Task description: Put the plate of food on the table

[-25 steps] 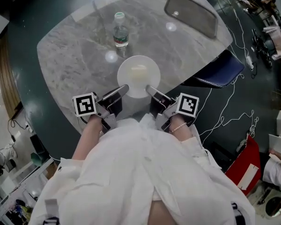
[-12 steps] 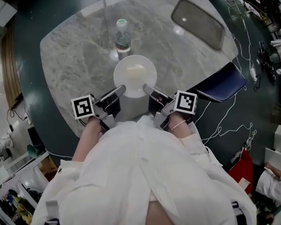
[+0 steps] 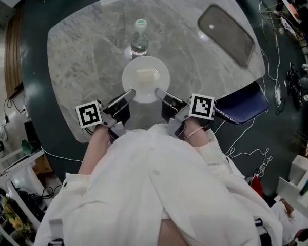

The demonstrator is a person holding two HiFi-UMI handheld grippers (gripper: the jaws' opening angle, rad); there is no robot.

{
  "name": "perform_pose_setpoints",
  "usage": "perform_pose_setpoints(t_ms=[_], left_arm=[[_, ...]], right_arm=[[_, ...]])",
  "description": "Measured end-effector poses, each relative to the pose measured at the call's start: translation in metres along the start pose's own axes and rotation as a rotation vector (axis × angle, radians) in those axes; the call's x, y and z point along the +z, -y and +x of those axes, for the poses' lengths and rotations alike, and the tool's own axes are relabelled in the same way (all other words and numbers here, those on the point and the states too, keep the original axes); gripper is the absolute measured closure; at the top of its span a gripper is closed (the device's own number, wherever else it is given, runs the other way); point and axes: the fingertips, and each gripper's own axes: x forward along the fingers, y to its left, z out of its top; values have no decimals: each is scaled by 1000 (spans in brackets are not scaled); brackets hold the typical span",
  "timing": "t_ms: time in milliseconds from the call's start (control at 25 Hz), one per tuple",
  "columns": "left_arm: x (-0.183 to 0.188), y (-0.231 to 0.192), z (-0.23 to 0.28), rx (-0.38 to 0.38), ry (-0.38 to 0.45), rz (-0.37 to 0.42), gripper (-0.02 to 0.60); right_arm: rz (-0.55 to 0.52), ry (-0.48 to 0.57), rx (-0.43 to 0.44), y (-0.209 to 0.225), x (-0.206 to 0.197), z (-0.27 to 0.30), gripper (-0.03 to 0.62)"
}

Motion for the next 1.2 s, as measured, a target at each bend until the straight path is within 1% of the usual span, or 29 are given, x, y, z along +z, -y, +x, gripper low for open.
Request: perform_pose_setpoints(t_ms=[160, 280, 400, 520, 640, 760, 800, 880, 1000, 1120, 1200], left_arm=[[6, -2, -8, 11, 49, -18, 555], [10, -6, -15, 20, 68, -25, 555], [15, -7, -18, 26, 81, -25, 555], [17, -8, -18, 37, 89, -37, 555], [21, -9, -17, 43, 94, -39, 555], [25, -7, -14, 24, 94, -26, 555], [25, -9, -13, 29, 92, -30, 555], [24, -18, -14, 63, 83, -53, 555], [23, -25, -10, 72, 71, -79, 555], [25, -29, -7, 82, 66, -93, 555], [24, -34, -5, 103, 61, -107, 555]], right_arm=[[-30, -51, 13, -6, 1, 12, 583], [-39, -80, 15, -9, -1, 21, 583], [-54, -99, 39, -14, -1, 29, 583], [-48, -110, 16, -10, 1, 30, 583], [-50, -117, 36, -13, 4, 35, 583], [-52, -132, 14, -9, 5, 39, 583], [-53, -138, 14, -8, 6, 41, 583], [-58, -153, 13, -4, 6, 45, 583], [-74, -179, 36, -1, 5, 53, 582], [-80, -198, 8, 5, 7, 56, 582], [-88, -212, -17, 9, 7, 59, 582]])
